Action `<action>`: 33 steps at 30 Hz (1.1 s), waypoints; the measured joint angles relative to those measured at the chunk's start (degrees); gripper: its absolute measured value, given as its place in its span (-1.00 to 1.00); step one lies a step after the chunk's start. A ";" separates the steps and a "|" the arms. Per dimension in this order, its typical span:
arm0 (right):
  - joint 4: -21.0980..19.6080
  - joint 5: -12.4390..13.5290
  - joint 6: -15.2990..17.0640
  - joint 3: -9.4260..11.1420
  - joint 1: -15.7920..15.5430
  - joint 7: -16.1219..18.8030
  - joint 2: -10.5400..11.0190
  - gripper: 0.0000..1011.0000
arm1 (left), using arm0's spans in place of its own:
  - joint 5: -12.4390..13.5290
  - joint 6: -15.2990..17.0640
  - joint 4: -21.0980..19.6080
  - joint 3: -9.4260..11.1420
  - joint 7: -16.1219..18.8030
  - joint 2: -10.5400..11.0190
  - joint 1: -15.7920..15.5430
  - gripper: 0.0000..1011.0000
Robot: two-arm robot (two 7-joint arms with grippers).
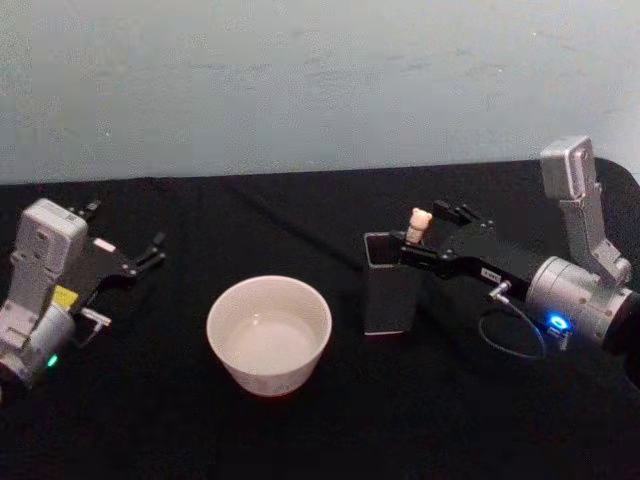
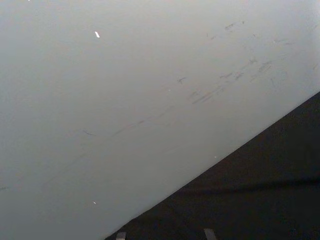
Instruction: Pick up the stirring spoon with one hand, stir inside the cup, then place it back in its original position.
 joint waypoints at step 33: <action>-0.01 0.00 0.06 0.03 0.05 0.02 -0.02 0.74 | 0.00 0.00 0.00 0.00 0.00 0.00 0.00 0.98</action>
